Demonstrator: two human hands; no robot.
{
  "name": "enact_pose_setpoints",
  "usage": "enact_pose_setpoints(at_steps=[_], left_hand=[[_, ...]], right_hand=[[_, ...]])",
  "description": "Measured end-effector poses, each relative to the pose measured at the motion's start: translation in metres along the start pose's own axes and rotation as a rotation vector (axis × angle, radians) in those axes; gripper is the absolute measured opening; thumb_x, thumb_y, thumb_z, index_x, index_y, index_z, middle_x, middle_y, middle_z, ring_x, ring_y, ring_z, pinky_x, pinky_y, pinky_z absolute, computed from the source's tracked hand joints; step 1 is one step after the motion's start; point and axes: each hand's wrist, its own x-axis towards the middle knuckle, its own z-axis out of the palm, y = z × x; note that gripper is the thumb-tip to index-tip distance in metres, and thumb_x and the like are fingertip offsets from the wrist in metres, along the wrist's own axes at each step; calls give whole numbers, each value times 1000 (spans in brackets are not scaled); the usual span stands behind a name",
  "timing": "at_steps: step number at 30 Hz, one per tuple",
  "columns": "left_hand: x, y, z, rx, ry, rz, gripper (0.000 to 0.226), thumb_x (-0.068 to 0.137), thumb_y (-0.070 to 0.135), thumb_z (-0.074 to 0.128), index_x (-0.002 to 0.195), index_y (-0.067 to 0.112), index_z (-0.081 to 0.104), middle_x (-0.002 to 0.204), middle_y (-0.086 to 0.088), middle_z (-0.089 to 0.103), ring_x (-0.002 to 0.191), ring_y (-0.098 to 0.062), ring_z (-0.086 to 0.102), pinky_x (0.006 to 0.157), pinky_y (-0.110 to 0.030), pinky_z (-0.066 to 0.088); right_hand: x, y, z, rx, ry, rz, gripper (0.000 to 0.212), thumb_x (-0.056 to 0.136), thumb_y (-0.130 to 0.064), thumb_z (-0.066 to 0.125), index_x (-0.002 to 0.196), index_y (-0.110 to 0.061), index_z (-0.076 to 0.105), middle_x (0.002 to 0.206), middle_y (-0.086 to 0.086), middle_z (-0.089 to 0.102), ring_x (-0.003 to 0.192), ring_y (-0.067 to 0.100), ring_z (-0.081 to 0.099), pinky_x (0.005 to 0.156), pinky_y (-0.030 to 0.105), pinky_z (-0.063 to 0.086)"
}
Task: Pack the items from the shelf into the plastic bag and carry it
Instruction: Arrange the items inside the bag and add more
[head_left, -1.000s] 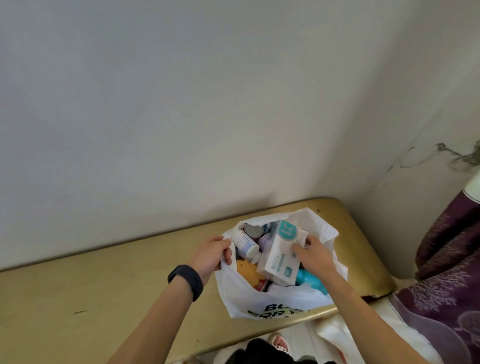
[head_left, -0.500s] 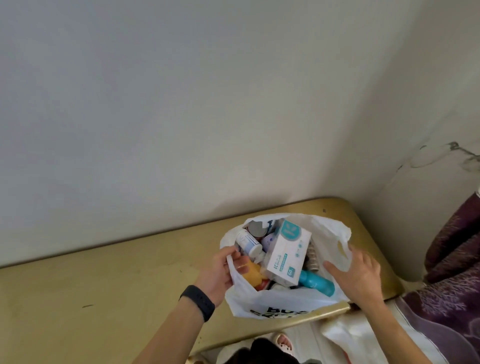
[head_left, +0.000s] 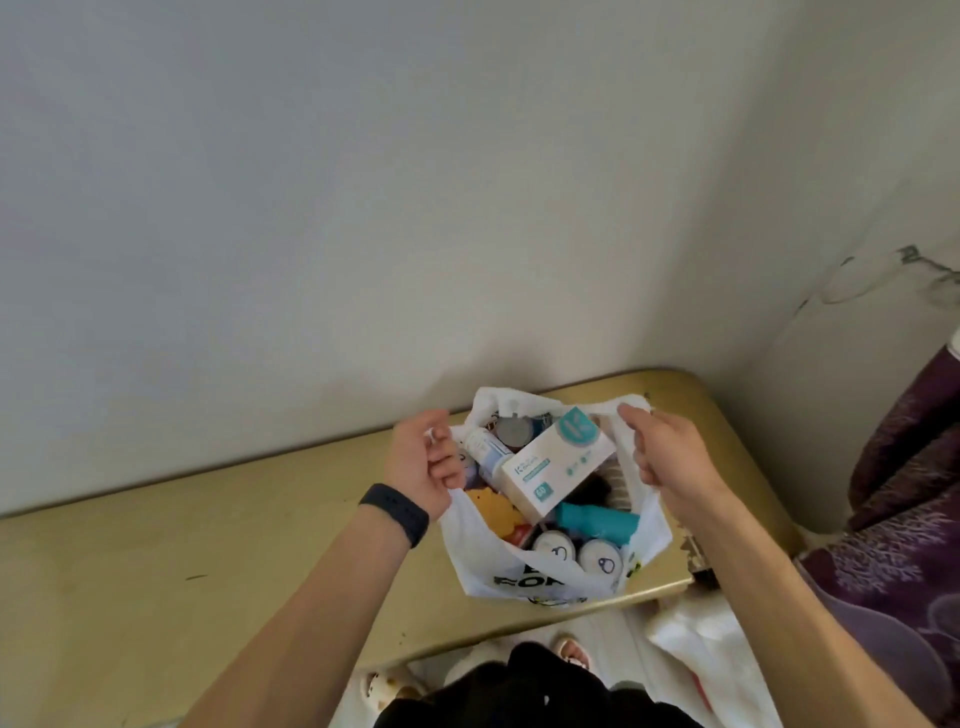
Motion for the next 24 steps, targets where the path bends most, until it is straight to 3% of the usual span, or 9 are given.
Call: enact_pose_setpoints(at_steps=[3,7,12,16,19,22,24], left_hand=[[-24,71,15,-40,-80,71,35,77,36,61,56,24,35,46,10,21,37,-12,15,48,-26,9],[-52,108,37,14,-113,195,39,78,35,63,56,25,32,47,9,19,39,-11,14,47,-26,9],[-55,70,32,113,-108,244,38,84,32,61,58,25,34,46,10,20,34,-9,15,44,-25,8],[-56,28,14,137,-105,281,29,88,31,60,66,21,45,53,7,32,43,-12,27,46,-24,23],[-61,24,14,166,-108,342,35,90,29,60,63,20,41,54,4,27,50,-16,27,54,-29,27],[-67,19,9,126,-34,344,43,88,28,62,57,24,32,50,7,18,45,-13,14,48,-28,17],[-74,23,0,36,-15,325,44,87,28,61,55,25,32,47,8,18,40,-11,12,44,-27,12]], right_hand=[[3,-73,6,173,-65,-136,32,88,-31,68,69,-22,44,52,-5,28,43,12,21,38,22,19],[4,-117,12,186,-119,-291,36,84,-29,72,75,-31,37,49,-7,30,40,10,24,36,20,22],[-7,-78,-2,277,-202,-258,32,90,-19,68,73,-22,40,55,-5,25,49,13,18,41,23,20],[-23,-40,-7,269,-280,-292,21,92,-19,66,76,-17,53,59,-4,35,58,15,30,61,33,26],[-29,-46,-5,226,-267,-253,35,92,-21,65,65,-21,43,56,-6,30,54,15,24,55,32,22],[-31,-49,-1,116,-186,-204,41,90,-29,68,63,-25,38,52,-11,33,50,14,26,51,29,23],[-33,-53,3,84,-182,-179,37,85,-39,71,69,-33,38,59,-15,38,52,10,33,50,26,29]])
